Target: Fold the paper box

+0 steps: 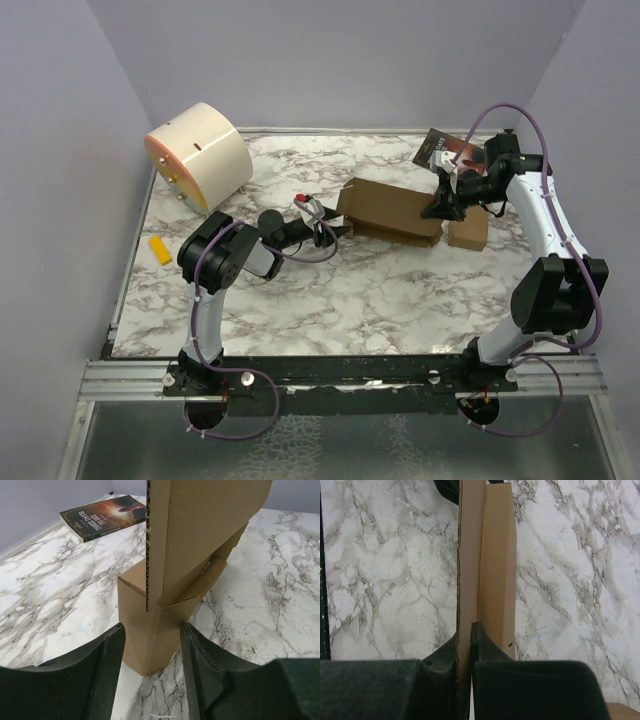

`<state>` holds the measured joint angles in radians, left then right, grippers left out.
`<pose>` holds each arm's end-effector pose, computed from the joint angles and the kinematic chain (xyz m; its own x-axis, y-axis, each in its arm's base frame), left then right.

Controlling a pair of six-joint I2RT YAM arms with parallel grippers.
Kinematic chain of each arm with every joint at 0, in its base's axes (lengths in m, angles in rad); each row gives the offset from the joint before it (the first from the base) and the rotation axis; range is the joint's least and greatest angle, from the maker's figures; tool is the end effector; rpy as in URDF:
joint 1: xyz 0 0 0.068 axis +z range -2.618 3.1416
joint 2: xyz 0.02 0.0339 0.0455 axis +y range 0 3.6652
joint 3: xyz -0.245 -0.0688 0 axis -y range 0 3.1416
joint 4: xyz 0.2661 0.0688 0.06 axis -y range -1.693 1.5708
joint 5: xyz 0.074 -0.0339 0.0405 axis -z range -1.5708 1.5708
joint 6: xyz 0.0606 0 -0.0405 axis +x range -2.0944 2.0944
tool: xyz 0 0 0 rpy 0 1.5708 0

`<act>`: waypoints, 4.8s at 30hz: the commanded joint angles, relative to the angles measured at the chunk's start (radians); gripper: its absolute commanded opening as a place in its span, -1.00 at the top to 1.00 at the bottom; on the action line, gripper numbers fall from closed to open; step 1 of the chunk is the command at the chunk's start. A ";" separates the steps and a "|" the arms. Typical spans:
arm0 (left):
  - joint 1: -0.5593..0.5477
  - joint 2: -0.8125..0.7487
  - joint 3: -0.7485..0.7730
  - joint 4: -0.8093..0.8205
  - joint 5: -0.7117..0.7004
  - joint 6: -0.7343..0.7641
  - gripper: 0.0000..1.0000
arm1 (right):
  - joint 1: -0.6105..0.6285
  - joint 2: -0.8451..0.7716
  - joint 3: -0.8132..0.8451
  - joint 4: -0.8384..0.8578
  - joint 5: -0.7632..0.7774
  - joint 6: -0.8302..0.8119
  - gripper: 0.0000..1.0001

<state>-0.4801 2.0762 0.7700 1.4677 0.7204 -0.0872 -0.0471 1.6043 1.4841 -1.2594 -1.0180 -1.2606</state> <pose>0.3222 -0.2129 0.1059 0.0616 -0.1058 -0.9925 0.9335 0.3580 0.0197 0.3218 0.0365 0.2821 -0.1691 -0.4926 -0.8537 -0.9757 0.2064 0.0741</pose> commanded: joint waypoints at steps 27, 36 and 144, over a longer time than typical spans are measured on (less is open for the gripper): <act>-0.065 0.039 0.015 0.080 -0.246 -0.055 0.28 | 0.006 0.037 -0.030 -0.006 -0.002 0.008 0.98; -0.079 0.053 0.013 0.125 -0.279 -0.079 0.33 | 0.007 0.041 -0.018 0.008 -0.008 0.048 0.98; 0.118 -0.411 -0.488 0.134 -0.203 -0.141 -0.34 | 0.151 -0.373 -0.234 0.390 0.132 0.268 0.98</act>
<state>-0.3622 1.6245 0.2935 1.4818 0.5129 -0.2607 0.0975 1.2102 1.2789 -0.9146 -0.9241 -0.9737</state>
